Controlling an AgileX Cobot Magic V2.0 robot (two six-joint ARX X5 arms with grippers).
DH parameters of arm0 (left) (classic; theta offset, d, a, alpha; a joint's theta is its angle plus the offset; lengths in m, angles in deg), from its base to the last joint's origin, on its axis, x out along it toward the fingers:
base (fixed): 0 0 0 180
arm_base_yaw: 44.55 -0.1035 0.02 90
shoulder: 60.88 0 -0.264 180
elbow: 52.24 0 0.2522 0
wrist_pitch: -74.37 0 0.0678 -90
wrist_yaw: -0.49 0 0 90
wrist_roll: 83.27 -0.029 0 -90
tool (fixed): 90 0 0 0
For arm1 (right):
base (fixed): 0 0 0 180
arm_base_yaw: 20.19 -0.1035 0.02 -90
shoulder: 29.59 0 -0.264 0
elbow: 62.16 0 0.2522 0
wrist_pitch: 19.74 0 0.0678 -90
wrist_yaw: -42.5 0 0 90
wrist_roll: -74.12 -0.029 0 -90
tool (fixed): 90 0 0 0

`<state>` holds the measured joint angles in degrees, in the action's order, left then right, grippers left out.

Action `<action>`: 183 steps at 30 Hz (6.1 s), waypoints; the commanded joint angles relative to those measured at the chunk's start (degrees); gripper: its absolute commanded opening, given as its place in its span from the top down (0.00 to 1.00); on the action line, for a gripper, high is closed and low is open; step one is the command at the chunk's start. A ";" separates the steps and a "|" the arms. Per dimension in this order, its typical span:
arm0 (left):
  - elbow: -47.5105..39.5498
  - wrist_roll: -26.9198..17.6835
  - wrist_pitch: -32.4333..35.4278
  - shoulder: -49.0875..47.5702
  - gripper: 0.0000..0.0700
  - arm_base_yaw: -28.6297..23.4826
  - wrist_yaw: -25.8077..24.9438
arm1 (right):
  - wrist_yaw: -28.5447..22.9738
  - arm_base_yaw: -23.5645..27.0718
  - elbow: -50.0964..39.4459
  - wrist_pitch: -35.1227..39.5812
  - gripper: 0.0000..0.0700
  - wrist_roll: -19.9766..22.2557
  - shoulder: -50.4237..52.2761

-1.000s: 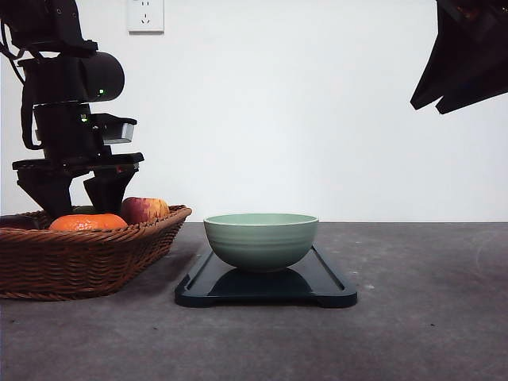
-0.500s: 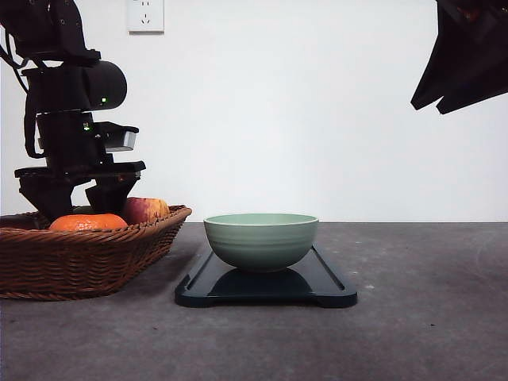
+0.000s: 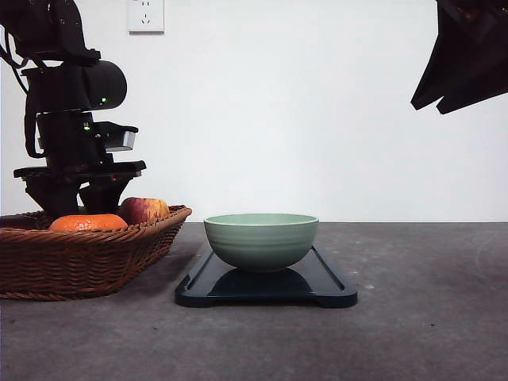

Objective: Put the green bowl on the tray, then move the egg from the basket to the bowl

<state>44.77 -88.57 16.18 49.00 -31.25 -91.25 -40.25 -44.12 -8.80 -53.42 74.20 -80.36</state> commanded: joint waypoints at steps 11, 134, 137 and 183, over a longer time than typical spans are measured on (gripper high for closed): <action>1.79 0.22 -1.41 -0.43 0.73 -0.13 0.07 | -0.26 -0.22 0.11 0.59 0.66 -0.09 -0.46; -40.41 16.74 12.43 -63.67 0.45 10.56 1.38 | 0.23 -0.22 0.11 -1.89 0.65 -0.04 -0.44; -40.40 17.34 12.49 -63.80 0.45 10.62 1.36 | 0.24 -0.22 0.11 -2.10 0.62 -0.04 -0.44; -78.27 9.18 33.67 -105.51 1.00 -13.99 1.95 | 0.22 -0.31 0.12 -2.39 0.98 -0.02 -0.44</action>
<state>-33.10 -79.55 48.93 -55.95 -44.96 -89.41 -40.01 -44.14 -8.80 -56.40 74.24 -80.36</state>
